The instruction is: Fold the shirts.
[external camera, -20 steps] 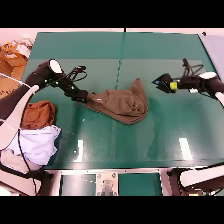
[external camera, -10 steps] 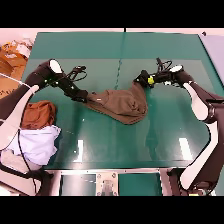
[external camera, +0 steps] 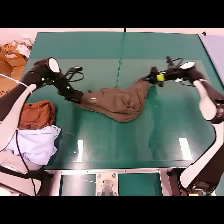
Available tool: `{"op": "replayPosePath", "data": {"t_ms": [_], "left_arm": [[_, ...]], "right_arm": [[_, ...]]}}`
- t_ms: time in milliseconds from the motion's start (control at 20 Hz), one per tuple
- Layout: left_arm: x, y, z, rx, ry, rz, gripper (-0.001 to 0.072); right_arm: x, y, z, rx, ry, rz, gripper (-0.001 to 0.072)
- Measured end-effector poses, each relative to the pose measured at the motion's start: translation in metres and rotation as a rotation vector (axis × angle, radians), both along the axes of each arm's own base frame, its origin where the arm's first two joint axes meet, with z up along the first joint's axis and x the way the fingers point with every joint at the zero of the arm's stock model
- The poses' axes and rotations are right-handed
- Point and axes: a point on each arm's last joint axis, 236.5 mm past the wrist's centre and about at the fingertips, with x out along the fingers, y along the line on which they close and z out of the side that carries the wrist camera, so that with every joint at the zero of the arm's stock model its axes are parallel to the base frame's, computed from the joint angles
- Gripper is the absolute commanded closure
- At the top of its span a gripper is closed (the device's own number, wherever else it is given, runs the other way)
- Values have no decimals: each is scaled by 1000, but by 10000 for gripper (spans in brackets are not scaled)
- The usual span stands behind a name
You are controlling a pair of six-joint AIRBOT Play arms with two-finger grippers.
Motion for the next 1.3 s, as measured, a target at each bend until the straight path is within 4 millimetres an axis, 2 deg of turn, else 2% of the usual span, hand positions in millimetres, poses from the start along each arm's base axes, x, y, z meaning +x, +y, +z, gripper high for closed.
{"op": "replayPosePath", "data": {"t_ms": [150, 250, 400, 550, 650, 800, 950, 1050, 1150, 1200, 1300], "left_arm": [[3, 37, 11, 80, -6, 104, 668], [5, 54, 21, 109, -18, 183, 668], [3, 66, 42, 122, -31, 262, 668], [6, 62, 80, 75, -90, 310, 668], [12, 50, 125, -3, -174, 332, 669], [12, 30, 221, -146, -362, 338, 668], [-8, 22, 325, -258, -597, 322, 668], [-27, 20, 382, -314, -748, 312, 668], [-48, 19, 429, -366, -888, 297, 668], [-57, 19, 446, -380, -942, 286, 668], [-69, 21, 469, -399, -1024, 274, 668]], "right_arm": [[-20, -71, 26, -121, 22, -59, 696], [-34, -107, 47, -195, 30, -101, 696], [-49, -135, 87, -271, -6, -146, 696], [-57, -135, 140, -307, -92, -168, 697], [-64, -125, 184, -306, -179, -176, 697], [-84, -107, 264, -317, -347, -180, 696], [-119, -91, 349, -359, -541, -195, 696], [-146, -80, 401, -393, -674, -216, 695], [-173, -72, 448, -424, -807, -253, 696], [-186, -69, 468, -437, -867, -274, 695], [-203, -65, 494, -454, -950, -304, 695]]}}
